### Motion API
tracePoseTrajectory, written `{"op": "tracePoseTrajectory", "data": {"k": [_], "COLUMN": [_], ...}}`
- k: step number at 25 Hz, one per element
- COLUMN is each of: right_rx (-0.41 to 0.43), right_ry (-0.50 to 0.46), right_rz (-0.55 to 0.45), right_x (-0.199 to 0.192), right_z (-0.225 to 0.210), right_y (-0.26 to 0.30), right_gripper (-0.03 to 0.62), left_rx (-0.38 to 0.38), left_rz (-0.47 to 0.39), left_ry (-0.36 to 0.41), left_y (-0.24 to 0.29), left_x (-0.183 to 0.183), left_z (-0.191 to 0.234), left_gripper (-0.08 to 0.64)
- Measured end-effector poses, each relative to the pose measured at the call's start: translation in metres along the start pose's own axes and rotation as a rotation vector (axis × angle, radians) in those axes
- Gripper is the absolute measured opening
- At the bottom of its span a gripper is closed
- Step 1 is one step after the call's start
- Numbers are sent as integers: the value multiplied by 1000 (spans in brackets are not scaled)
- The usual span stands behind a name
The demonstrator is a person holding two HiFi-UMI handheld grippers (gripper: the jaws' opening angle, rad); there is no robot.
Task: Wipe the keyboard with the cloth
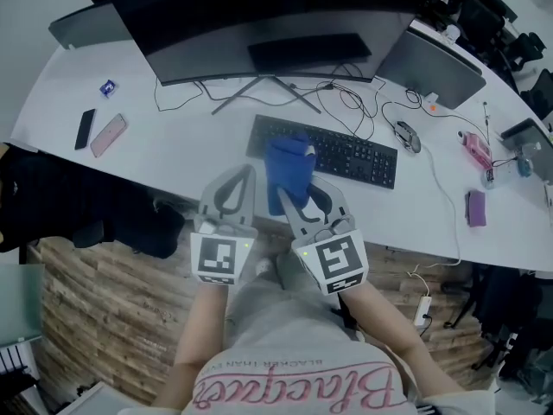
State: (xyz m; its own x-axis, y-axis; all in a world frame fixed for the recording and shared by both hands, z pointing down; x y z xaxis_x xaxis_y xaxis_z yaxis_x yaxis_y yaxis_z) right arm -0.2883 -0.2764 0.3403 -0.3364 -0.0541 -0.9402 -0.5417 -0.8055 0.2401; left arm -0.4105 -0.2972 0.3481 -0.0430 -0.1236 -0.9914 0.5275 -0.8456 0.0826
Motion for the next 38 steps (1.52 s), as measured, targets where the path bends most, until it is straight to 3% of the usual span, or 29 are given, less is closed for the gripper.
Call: {"op": "tracePoseTrajectory", "data": {"k": [5,17,31,38], "right_rx": [40,139,138,127], "right_ry": [0,65,220,333], "right_rz": [7,35,194,255], "right_x": [-6,-31,-74,-86], "right_z": [-9,-52,-47,-34], "right_y": [22,81,164,210], "right_gripper": [89,89,89,89], "left_rx": [44,122,70,84], "left_rz": [-1,95,256,314], "left_ry": [-19,-40,-93,-122], "left_y": [14,69,112,123], "left_x": [-7,-35,-79,-91], "left_z": [13,41,101,143], "left_gripper": [5,5,5,5]}}
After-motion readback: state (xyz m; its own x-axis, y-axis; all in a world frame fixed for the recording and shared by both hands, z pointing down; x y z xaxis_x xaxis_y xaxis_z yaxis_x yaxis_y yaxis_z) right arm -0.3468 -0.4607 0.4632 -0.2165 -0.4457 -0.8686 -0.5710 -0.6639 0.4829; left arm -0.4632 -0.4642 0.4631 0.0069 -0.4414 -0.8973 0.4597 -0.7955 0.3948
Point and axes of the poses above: the fingertips, and each gripper's own axes: y forward along the fingers, z to its left, x out of its top, the point moved 6 cm from there along -y, backward along the fingers, and after that the axes turned 11 degrees about -y, right-handed, at the moved point
